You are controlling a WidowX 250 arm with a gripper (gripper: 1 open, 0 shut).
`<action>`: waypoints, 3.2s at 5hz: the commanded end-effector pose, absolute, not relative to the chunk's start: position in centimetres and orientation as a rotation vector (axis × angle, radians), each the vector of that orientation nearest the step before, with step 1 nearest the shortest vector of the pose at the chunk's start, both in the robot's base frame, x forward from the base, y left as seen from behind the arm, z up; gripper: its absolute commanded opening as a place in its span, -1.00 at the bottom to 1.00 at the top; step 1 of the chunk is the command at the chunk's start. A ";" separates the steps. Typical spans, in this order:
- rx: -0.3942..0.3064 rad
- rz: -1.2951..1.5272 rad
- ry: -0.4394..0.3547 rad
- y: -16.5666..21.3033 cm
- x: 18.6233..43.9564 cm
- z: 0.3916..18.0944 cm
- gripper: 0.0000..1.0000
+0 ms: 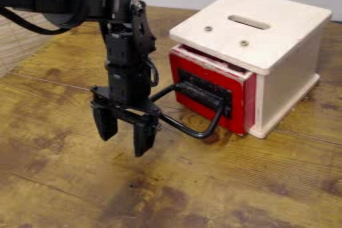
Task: Close the drawer
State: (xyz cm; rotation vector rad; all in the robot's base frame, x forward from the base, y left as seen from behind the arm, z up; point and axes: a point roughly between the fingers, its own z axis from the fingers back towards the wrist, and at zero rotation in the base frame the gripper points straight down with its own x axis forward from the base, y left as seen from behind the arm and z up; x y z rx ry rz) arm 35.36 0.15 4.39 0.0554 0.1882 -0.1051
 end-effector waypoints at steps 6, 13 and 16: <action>0.063 -0.085 0.072 0.8 36.5 8.2 1.00; 0.068 -0.059 0.050 0.9 37.4 7.6 1.00; 0.066 -0.042 0.048 1.0 38.0 6.8 1.00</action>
